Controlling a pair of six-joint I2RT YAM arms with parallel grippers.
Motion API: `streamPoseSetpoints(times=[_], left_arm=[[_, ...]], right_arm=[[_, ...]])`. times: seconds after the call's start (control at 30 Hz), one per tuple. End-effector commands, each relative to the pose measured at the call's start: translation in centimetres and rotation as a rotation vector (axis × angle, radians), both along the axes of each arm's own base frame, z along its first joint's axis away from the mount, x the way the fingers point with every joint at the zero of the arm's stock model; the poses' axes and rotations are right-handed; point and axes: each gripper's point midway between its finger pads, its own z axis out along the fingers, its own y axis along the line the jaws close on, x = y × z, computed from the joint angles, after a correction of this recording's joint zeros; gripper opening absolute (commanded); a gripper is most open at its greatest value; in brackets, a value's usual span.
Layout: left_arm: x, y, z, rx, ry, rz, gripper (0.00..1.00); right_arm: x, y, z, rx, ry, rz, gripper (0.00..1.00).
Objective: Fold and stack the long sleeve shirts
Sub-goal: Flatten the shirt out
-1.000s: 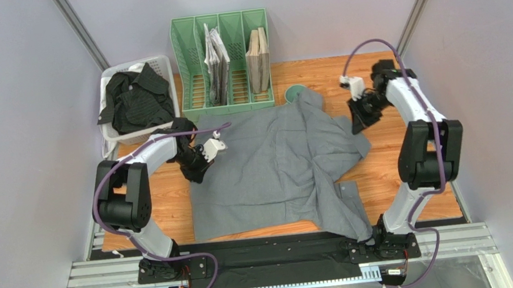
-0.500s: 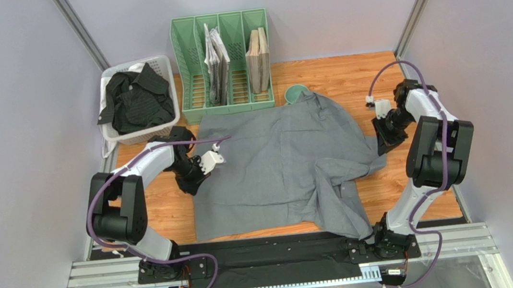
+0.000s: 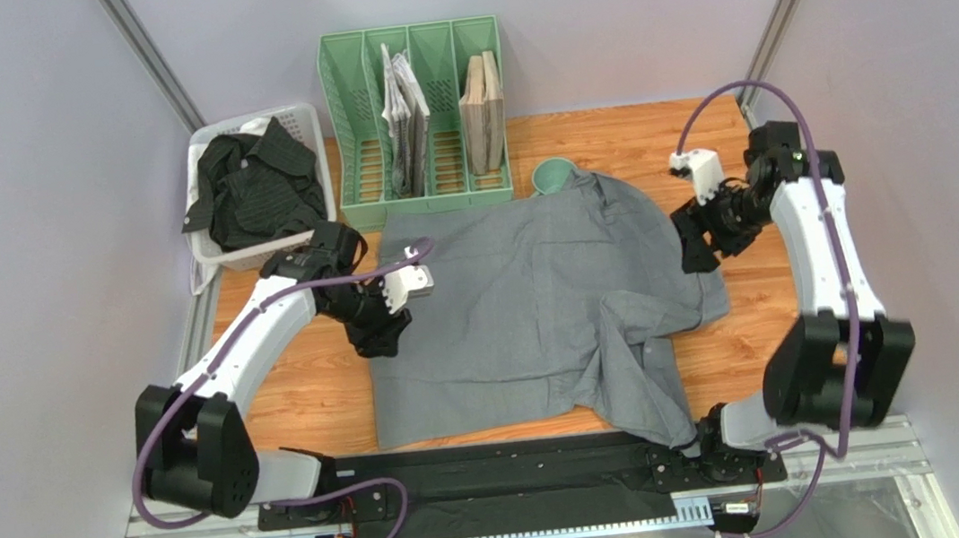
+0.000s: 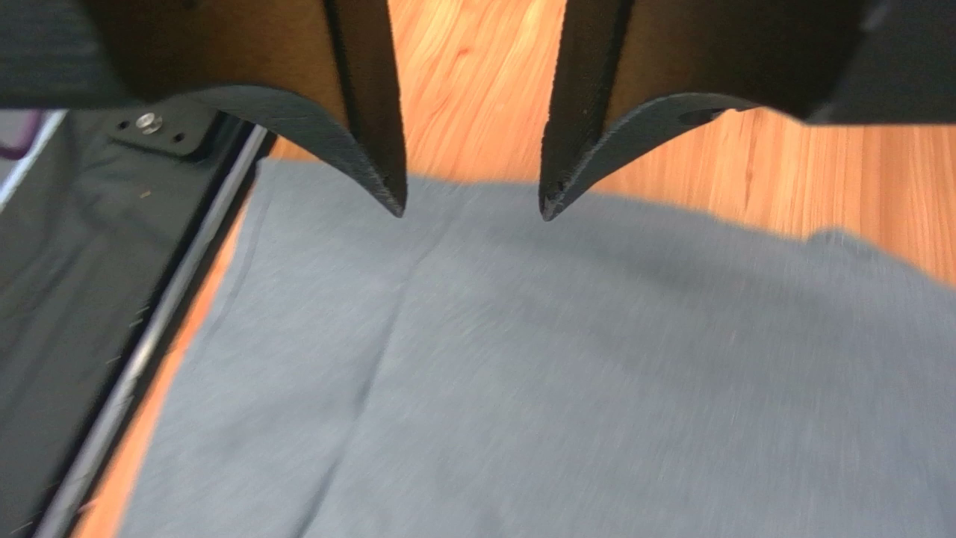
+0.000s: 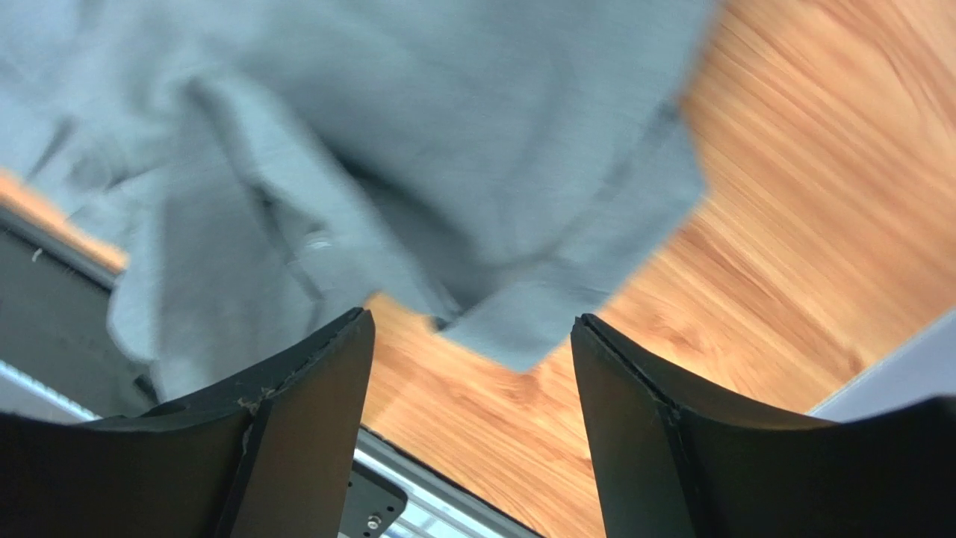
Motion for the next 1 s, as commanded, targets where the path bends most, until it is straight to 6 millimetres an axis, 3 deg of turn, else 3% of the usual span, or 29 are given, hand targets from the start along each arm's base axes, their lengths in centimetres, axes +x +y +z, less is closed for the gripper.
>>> streamPoseSetpoints(times=[0.0,0.07,0.17,0.37,0.5,0.67,0.77,0.8,0.83,0.9,0.97], left_arm=[[-1.5,-3.6,1.3,-0.15,0.0,-0.047,0.6],[-1.6,-4.2,-0.1,-0.104,0.008,-0.08,0.6],[-0.5,-4.5,-0.9,-0.09,0.015,-0.077,0.58],[2.1,-4.5,-2.9,-0.023,0.029,-0.044,0.57],[3.7,-3.8,-4.2,0.027,0.006,-0.002,0.57],[6.8,-3.7,-4.0,0.043,-0.032,0.067,0.57],[8.9,-4.0,-3.4,0.047,-0.063,0.103,0.56],[9.4,-4.0,-3.4,0.052,-0.071,0.11,0.55],[10.1,-4.1,-3.3,0.059,-0.079,0.118,0.54],[10.5,-3.4,-4.6,0.116,-0.061,0.129,0.5],[10.5,-2.5,-5.8,0.156,-0.04,0.137,0.4]], right_arm=[[-5.2,7.3,0.0,0.042,-0.046,0.308,0.7],[-5.8,9.5,-0.9,-0.014,-0.055,0.372,0.7],[-4.6,10.8,-1.4,-0.038,-0.114,0.383,0.7],[-1.5,13.3,-2.2,0.015,-0.012,0.377,0.69],[-0.6,14.5,-2.8,0.035,0.025,0.342,0.7],[0.3,15.1,-4.2,0.025,0.083,0.347,0.67],[-0.6,15.3,-5.4,0.017,0.143,0.369,0.56],[-1.3,15.1,-6.1,0.012,0.177,0.377,0.42],[-1.8,14.8,-6.4,0.005,0.191,0.391,0.37],[-3.7,14.0,-7.3,-0.013,0.254,0.407,0.25],[-4.9,12.8,-7.7,-0.046,0.278,0.42,0.18]])
